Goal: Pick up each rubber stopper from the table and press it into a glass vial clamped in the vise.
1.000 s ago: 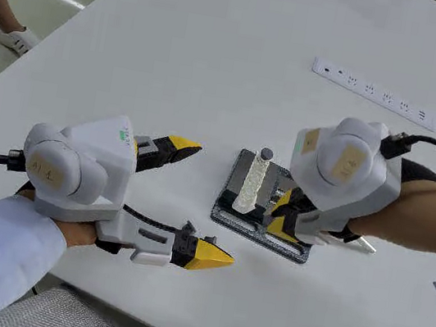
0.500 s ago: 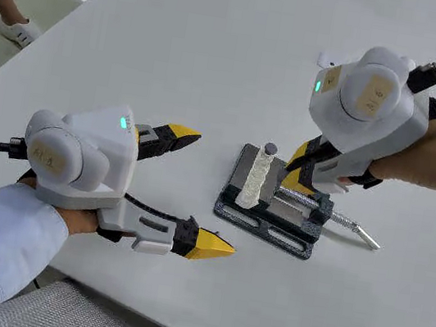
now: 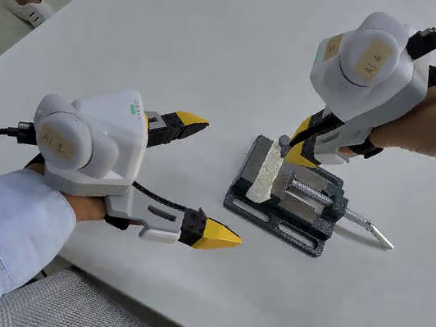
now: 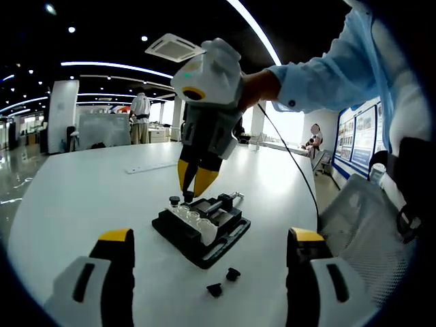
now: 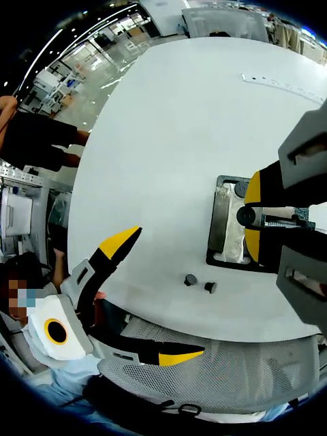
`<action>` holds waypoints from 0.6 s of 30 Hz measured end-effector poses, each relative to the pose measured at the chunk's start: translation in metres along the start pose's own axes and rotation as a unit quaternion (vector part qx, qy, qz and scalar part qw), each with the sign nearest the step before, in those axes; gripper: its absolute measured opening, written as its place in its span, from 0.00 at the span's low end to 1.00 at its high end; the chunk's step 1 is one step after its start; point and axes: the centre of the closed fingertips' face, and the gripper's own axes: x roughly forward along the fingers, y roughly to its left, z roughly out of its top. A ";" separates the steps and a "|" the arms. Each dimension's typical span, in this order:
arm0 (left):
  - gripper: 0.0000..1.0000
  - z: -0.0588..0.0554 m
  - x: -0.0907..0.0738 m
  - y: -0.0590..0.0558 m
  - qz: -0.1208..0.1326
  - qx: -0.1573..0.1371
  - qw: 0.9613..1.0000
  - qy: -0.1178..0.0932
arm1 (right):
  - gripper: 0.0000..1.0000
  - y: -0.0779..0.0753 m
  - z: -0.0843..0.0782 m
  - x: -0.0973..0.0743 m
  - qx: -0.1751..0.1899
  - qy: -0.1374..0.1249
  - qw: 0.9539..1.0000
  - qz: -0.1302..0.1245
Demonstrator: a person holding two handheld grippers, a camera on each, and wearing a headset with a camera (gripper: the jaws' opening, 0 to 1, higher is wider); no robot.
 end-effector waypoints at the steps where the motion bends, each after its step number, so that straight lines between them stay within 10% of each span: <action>1: 0.91 -0.001 0.000 0.001 0.000 -0.001 1.000 0.000 | 0.06 -0.001 0.000 0.001 0.000 0.001 1.000 0.001; 18: 0.90 -0.005 0.003 0.003 0.001 -0.010 1.000 -0.001 | 0.06 -0.006 -0.003 0.010 0.001 0.005 1.000 0.006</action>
